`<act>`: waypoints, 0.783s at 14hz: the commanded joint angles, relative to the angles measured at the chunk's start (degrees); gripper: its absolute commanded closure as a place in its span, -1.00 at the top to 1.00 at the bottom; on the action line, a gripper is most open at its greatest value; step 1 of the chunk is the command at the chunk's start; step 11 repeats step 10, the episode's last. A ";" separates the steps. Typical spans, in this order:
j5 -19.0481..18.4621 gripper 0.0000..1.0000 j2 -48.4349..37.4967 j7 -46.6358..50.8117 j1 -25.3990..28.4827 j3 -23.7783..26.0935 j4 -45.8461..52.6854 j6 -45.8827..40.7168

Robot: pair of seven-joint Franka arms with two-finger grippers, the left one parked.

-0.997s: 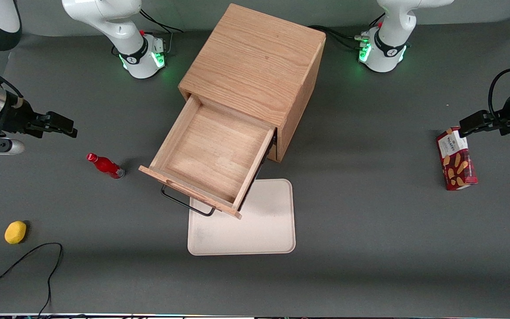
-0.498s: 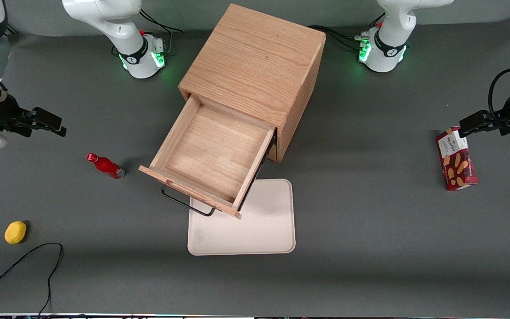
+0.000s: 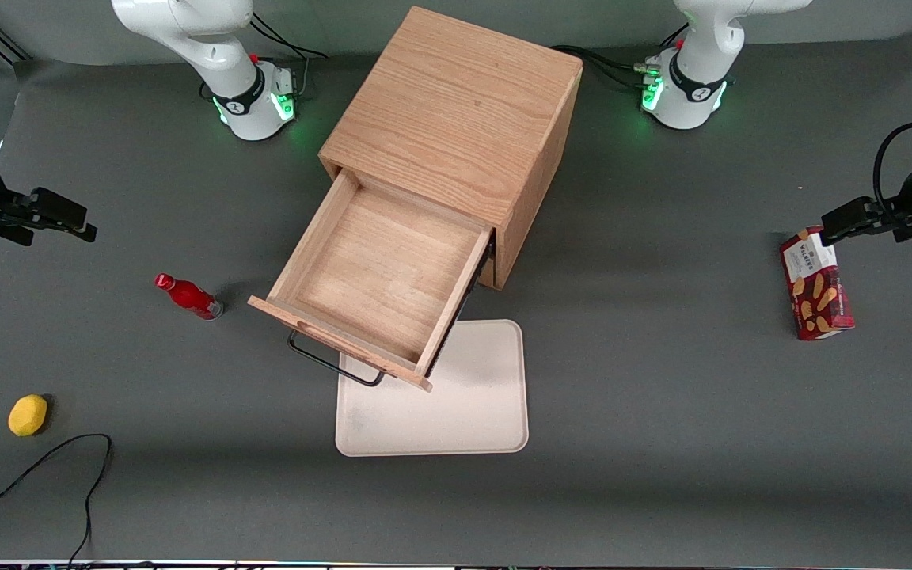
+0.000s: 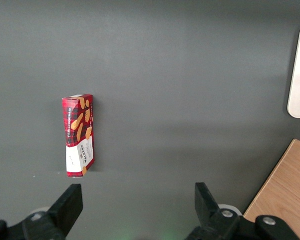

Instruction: Open upper drawer

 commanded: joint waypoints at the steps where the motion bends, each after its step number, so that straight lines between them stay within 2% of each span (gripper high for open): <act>1: 0.59 1.00 1.08 -1.06 1.91 -2.68 2.28 -1.10; 11: 0.94 1.00 1.08 -3.79 -0.28 -2.34 3.33 -3.39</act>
